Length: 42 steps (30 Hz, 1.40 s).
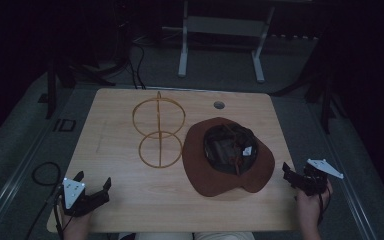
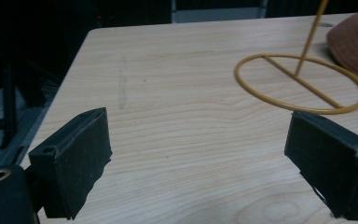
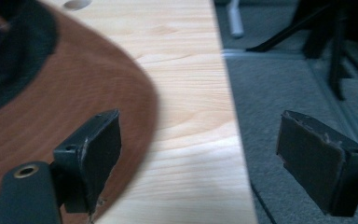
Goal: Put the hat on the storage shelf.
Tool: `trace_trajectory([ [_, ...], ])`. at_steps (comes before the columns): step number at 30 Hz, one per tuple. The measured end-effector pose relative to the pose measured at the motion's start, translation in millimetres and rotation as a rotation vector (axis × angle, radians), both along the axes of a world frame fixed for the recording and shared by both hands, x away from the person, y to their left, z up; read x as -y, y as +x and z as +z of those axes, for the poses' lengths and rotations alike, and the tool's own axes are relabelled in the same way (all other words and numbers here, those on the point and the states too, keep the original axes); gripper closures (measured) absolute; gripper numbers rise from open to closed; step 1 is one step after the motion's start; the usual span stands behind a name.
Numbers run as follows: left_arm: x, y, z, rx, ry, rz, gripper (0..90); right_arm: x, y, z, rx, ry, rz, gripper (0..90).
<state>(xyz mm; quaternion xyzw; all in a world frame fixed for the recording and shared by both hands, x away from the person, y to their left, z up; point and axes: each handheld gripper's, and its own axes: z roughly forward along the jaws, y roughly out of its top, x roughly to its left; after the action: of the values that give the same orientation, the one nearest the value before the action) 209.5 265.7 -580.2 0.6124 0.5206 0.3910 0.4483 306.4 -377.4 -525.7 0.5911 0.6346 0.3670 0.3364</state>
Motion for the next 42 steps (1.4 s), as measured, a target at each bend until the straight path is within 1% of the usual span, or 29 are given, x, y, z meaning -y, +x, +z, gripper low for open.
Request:
trace_trajectory([
  [1,0.7,-0.1,0.0,0.002,0.0,-0.006,7.5,-3.3,2.9,3.5,-0.012,-0.013,0.019,14.0],
  [2,1.4,-0.2,0.1,0.002,0.002,-0.016,7.5,-5.3,4.4,5.7,-0.009,-0.014,0.033,14.0],
  [5,4.4,-0.3,0.1,0.003,0.008,-0.041,7.5,-13.7,11.6,14.2,-0.011,0.0,0.094,14.5],
  [6,5.2,-0.5,0.4,0.002,0.016,-0.05,7.5,-16.7,14.3,17.3,-0.011,-0.005,0.116,14.5],
  [8,7.8,0.1,0.3,-0.02,0.05,-0.051,7.5,-22.8,19.7,23.5,-0.004,-0.018,0.153,14.7],
  [9,8.6,0.3,-0.1,-0.024,0.059,-0.052,7.5,-25.7,22.7,26.5,-0.005,-0.03,0.172,14.7],
  [10,9.1,0.5,-0.3,-0.028,0.054,-0.056,7.5,-28.5,25.7,29.6,-0.005,-0.039,0.187,14.7],
  [13,8.4,0.7,-0.1,-0.023,0.032,-0.064,7.5,-35.7,34.3,39.7,-0.006,-0.044,0.241,14.7],
  [15,8.0,0.7,0.0,-0.023,0.032,-0.062,7.5,-40.8,38.6,45.9,0.0,-0.057,0.257,14.7],
  [19,7.9,0.7,-0.3,-0.027,0.032,-0.064,7.5,-48.4,47.6,53.4,-0.006,-0.035,0.282,14.6],
  [20,8.2,0.8,-0.3,-0.028,0.032,-0.065,7.5,-50.1,49.9,54.8,-0.005,-0.036,0.289,14.6],
  [21,8.4,0.8,-0.4,-0.032,0.037,-0.062,7.5,-52.3,52.3,56.1,-0.009,-0.038,0.297,13.5],
  [23,9.3,1.3,-0.8,-0.047,0.063,-0.042,7.5,-56.1,58.1,58.5,-0.017,-0.035,0.304,12.4],
  [24,9.3,1.7,-1.1,-0.056,0.067,-0.037,7.5,-58.1,61.1,59.7,-0.02,-0.038,0.303,11.4],
  [25,8.9,1.7,-1.3,-0.06,0.06,-0.04,7.5,-60.0,63.5,61.3,-0.014,-0.044,0.297,11.4],
  [26,8.6,1.8,-1.3,-0.061,0.055,-0.041,7.5,-62.3,65.5,63.0,-0.006,-0.047,0.32,10.7],
  [28,8.1,1.7,-0.9,-0.056,0.043,-0.044,7.5,-67.8,70.2,65.9,-0.001,-0.064,0.331,10.7],
  [29,8.1,1.7,-0.6,-0.056,0.041,-0.044,7.5,-70.6,73.1,67.0,-0.009,-0.07,0.351,10.7],
  [30,8.3,1.7,-0.6,-0.056,0.041,-0.043,7.5,-74.1,76.9,67.4,-0.012,-0.079,0.352,10.8],
  [32,8.8,1.8,-0.4,-0.06,0.044,-0.038,7.5,-78.5,82.6,65.9,-0.015,-0.077,0.367,11.0],
  [33,9.0,1.5,-0.2,-0.056,0.043,-0.039,7.5,-81.7,86.0,64.0,-0.023,-0.088,0.364,11.9],
  [34,9.4,1.2,0.2,-0.049,0.042,-0.039,7.5,-84.4,89.8,61.8,-0.037,-0.097,0.375,11.8],
  [35,9.6,1.0,0.5,-0.046,0.043,-0.038,7.5,-87.3,94.7,59.0,-0.053,-0.096,0.376,11.8],
  [37,9.8,0.7,0.9,-0.048,0.045,-0.039,7.5,-90.5,102.1,55.4,-0.077,-0.093,0.388,11.0],
  [38,9.8,0.8,0.8,-0.049,0.042,-0.04,7.5,-92.4,106.2,53.6,-0.088,-0.098,0.381,11.1],
  [39,9.7,1.0,0.6,-0.05,0.041,-0.041,7.5,-93.6,110.8,52.0,-0.1,-0.088,0.394,11.0],
  [40,9.5,1.1,0.5,-0.051,0.041,-0.041,7.5,-94.8,115.1,50.4,-0.109,-0.084,0.39,11.1],
  [41,9.1,1.2,0.4,-0.052,0.04,-0.041,7.5,-96.4,119.4,48.7,-0.114,-0.092,0.387,11.0],
  [42,8.7,1.2,0.5,-0.054,0.04,-0.041,7.5,-97.8,124.0,46.7,-0.131,-0.096,0.394,11.1],
])
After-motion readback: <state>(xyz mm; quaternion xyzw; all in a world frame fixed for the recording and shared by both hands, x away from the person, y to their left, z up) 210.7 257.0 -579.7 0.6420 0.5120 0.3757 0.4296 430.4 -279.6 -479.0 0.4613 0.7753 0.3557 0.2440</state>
